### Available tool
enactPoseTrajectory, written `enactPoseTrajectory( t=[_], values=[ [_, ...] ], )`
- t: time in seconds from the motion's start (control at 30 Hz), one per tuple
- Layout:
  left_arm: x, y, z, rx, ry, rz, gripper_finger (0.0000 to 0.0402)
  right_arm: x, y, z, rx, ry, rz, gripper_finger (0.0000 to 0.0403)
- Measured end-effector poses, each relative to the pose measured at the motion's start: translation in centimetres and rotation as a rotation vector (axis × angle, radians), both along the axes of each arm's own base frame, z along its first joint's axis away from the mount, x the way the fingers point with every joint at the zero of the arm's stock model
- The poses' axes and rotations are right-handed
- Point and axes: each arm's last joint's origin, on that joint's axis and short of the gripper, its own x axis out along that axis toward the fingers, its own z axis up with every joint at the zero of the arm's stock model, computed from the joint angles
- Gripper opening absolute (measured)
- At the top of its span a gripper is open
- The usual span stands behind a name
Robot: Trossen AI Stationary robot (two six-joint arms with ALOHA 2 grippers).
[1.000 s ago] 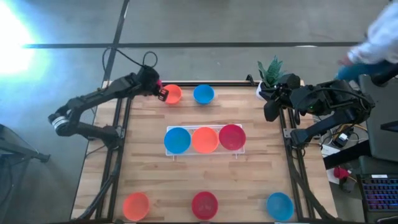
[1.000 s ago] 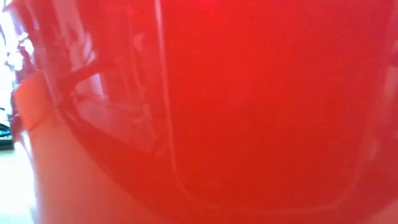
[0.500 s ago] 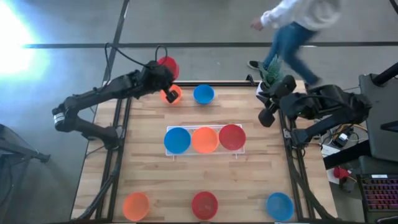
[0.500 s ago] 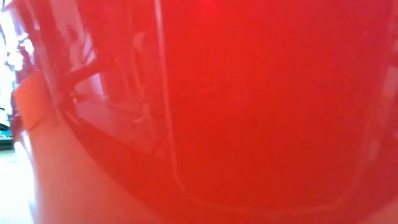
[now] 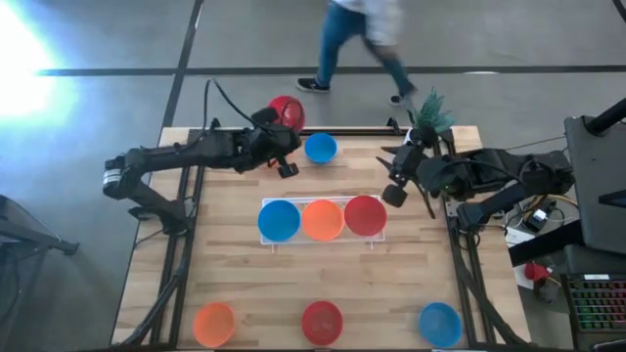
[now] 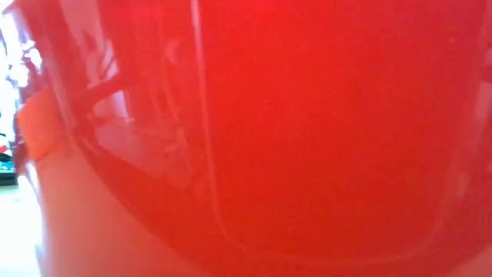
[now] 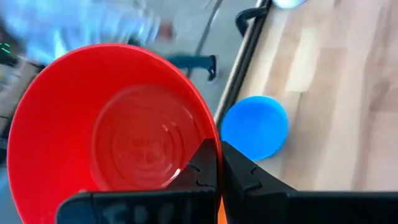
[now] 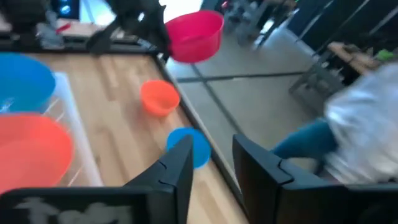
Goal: Pick & Place Mini bowls
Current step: Stack the top red bowl on the red bowl on the shelf
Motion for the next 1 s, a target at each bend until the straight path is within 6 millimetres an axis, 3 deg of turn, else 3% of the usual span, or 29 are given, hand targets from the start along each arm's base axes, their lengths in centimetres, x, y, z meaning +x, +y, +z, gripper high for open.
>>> enactPoseTrajectory(
  t=[0.33,0.53,1.0],
  values=[
    [2.5,-1.9,-1.5,0.237,0.224,-0.074,0.0,5.0,0.1,-1.6,-0.192,-0.007,-0.037,0.0157],
    [3.2,-2.9,-2.0,0.329,0.306,-0.064,0.0,7.5,-1.4,-2.9,-0.195,0.001,-0.094,0.0162],
    [3.5,-4.3,-1.8,0.414,0.382,-0.152,0.0,8.7,-6.1,-2.8,-0.008,-0.107,0.029,0.0158]
  ],
)
